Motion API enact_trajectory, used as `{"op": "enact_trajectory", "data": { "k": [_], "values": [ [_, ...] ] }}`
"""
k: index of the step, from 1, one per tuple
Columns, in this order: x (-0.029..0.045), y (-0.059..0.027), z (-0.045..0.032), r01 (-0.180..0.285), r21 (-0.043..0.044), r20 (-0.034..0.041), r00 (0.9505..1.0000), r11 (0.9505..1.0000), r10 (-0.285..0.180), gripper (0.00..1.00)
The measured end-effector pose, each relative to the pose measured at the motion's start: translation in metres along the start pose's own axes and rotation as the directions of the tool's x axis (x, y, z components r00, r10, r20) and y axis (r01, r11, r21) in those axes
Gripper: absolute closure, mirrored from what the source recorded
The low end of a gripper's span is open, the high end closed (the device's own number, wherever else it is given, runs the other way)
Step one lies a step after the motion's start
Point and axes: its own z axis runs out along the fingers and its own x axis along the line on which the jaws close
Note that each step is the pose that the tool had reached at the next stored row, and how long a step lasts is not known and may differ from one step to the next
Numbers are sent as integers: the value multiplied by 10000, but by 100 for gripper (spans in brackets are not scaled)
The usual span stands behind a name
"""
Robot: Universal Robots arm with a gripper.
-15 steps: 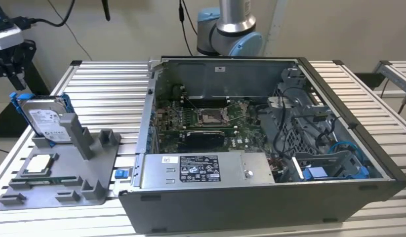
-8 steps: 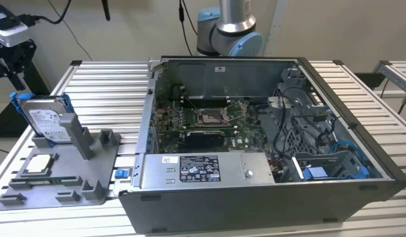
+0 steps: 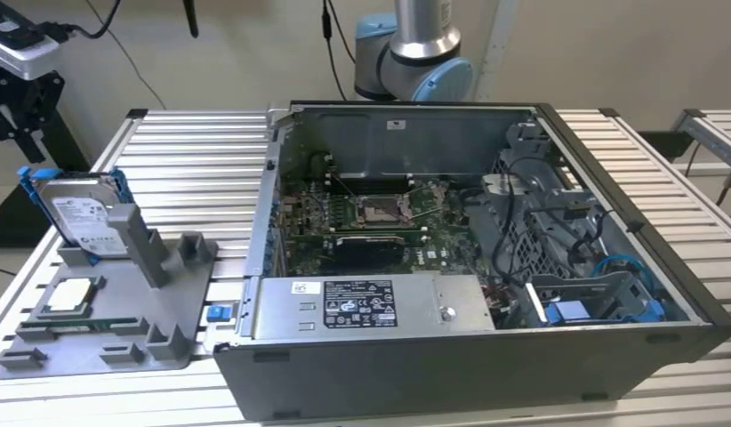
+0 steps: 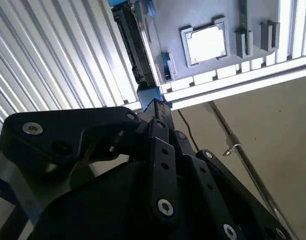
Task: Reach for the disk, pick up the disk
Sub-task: 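Pick up the disk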
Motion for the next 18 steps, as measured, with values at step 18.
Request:
{"op": "enact_trajectory", "data": {
  "k": [18],
  "values": [
    [0, 0, 0, 3226, -19, -123, 9465, 9465, -3226, 100]
  ]
}}
